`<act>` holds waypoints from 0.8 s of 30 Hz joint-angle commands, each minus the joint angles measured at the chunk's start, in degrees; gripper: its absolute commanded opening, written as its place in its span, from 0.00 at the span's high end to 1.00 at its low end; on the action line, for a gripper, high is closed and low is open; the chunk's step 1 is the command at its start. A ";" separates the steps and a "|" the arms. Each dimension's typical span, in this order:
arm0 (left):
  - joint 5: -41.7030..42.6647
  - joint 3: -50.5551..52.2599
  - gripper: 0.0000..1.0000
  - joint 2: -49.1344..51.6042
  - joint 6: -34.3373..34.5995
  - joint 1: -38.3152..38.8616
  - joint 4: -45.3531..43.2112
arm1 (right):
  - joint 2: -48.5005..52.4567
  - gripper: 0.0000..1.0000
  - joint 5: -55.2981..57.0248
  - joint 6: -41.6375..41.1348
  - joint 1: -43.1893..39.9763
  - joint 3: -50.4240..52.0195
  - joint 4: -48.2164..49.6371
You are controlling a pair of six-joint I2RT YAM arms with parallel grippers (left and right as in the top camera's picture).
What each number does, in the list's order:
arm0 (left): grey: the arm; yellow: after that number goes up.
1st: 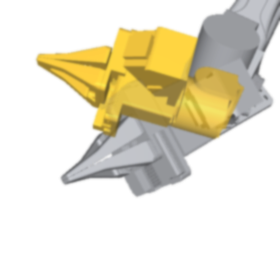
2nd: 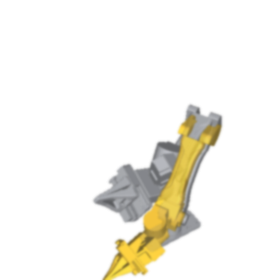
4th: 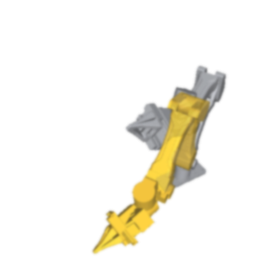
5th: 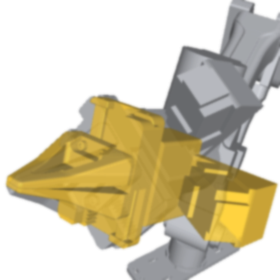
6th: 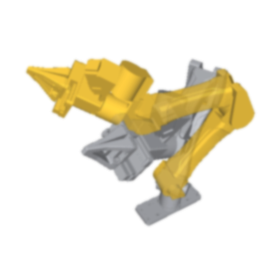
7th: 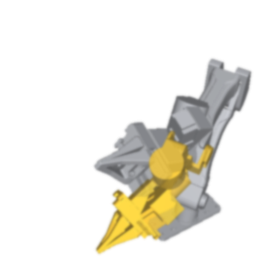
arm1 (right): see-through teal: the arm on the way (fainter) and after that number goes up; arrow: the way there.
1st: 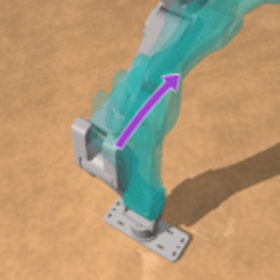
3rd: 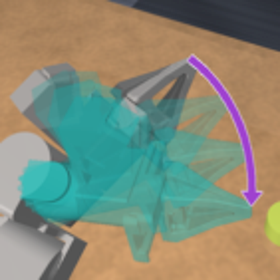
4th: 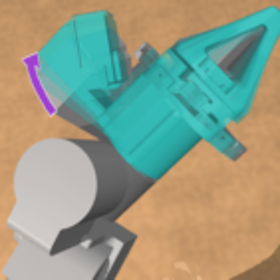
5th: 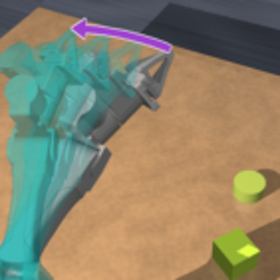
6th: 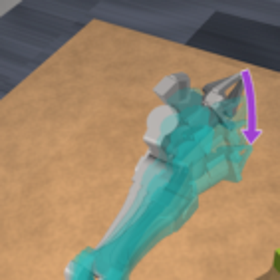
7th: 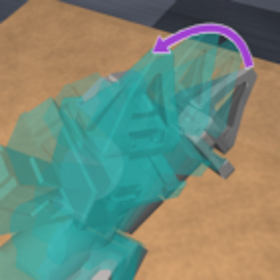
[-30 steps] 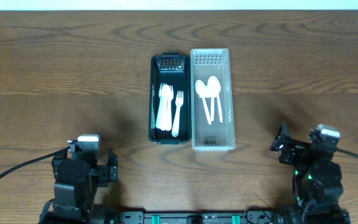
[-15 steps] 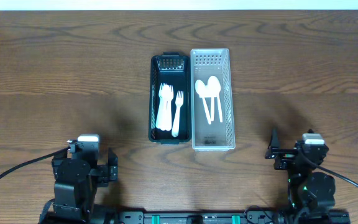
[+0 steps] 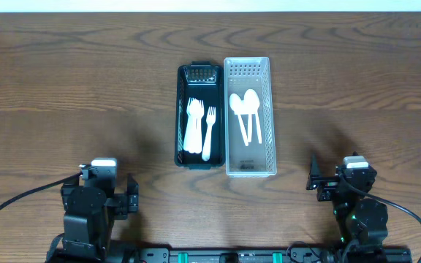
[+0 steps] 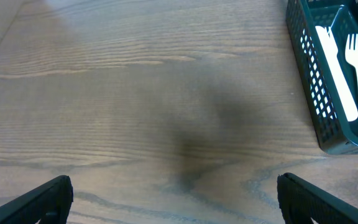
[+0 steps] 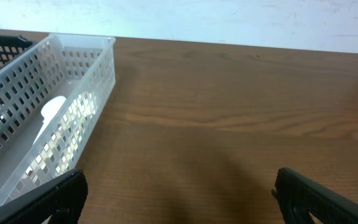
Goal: Pack container
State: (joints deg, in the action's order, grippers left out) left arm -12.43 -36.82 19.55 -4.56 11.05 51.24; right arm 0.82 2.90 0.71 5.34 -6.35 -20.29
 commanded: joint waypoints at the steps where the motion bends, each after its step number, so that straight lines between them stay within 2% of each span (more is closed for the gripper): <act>1: -0.48 0.13 0.02 -0.11 -0.59 0.28 0.15 | -0.44 0.01 -0.79 1.07 -0.55 0.26 -0.02; 24: 0.17 0.13 0.02 -1.57 -1.20 -0.96 -0.63 | -0.44 0.01 -0.79 1.07 -0.55 0.26 -0.02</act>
State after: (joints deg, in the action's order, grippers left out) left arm -12.43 -36.82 19.49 -4.78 10.92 51.07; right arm 0.82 2.33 0.73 5.34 -6.35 -20.29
